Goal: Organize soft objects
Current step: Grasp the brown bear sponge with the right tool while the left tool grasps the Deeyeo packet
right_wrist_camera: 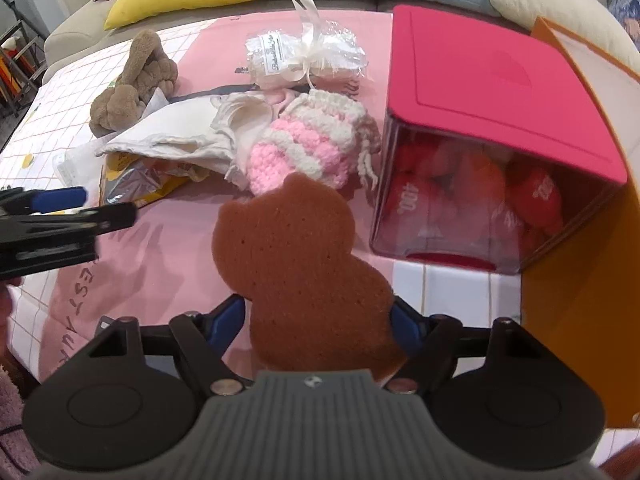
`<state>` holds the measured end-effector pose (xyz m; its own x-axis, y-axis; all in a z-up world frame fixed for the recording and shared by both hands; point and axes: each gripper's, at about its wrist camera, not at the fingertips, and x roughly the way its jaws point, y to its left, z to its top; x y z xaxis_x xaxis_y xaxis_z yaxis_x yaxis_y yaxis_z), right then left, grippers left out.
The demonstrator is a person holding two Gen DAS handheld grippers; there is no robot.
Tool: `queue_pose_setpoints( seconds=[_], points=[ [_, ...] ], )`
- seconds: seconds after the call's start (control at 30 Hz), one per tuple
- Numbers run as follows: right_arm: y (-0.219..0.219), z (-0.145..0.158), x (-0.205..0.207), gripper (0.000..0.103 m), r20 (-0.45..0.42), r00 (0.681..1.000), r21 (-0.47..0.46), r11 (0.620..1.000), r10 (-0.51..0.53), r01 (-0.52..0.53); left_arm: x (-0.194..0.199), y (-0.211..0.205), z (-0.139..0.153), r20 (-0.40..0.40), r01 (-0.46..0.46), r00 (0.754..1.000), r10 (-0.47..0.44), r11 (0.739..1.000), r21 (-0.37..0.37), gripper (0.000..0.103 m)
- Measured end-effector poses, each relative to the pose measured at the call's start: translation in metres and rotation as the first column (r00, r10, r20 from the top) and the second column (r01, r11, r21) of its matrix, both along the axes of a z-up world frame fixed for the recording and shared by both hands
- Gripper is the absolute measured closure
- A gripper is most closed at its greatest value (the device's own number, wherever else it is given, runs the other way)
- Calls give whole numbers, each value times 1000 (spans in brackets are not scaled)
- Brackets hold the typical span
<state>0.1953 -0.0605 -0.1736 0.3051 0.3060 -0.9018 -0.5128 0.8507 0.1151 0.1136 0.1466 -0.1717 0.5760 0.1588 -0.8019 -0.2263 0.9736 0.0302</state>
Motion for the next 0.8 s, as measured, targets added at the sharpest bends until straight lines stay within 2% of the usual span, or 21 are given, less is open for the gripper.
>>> queue_pose_setpoints(
  seconds=[0.07,0.1,0.13,0.2,0.3,0.43,0.57,0.67,0.8],
  points=[
    [-1,-1,0,26,-8,1000,0,1000,3,-3,4,-1,-6,-1,-14,1000,14,1000,24,25],
    [-3,-1,0,25,-12,1000,0,1000,4,-4,6,-1,-8,-6,-24,1000,24,999,28,32],
    [-4,-1,0,20,-17,1000,2,1000,5,-5,7,-1,-9,-6,-31,1000,31,999,26,44],
    [-6,-1,-1,17,-20,1000,10,1000,4,-4,8,0,-10,-9,-26,1000,26,1000,11,59],
    [-8,0,-4,17,-6,1000,7,1000,11,-11,4,-3,-7,-4,-3,1000,3,1000,22,69],
    [-11,1,-5,17,6,1000,15,1000,15,-15,-2,-8,5,1,-10,1000,10,1000,6,72],
    [-12,4,-6,31,31,999,19,999,29,-29,-10,-13,26,6,-16,1000,17,999,-35,75],
    [-13,6,-7,34,36,999,24,999,32,-33,-18,-20,42,2,-7,1000,7,999,-49,76],
    [-17,11,-11,36,39,999,26,999,28,-29,-33,-35,47,-77,-7,997,-2,994,-110,76]
  ],
)
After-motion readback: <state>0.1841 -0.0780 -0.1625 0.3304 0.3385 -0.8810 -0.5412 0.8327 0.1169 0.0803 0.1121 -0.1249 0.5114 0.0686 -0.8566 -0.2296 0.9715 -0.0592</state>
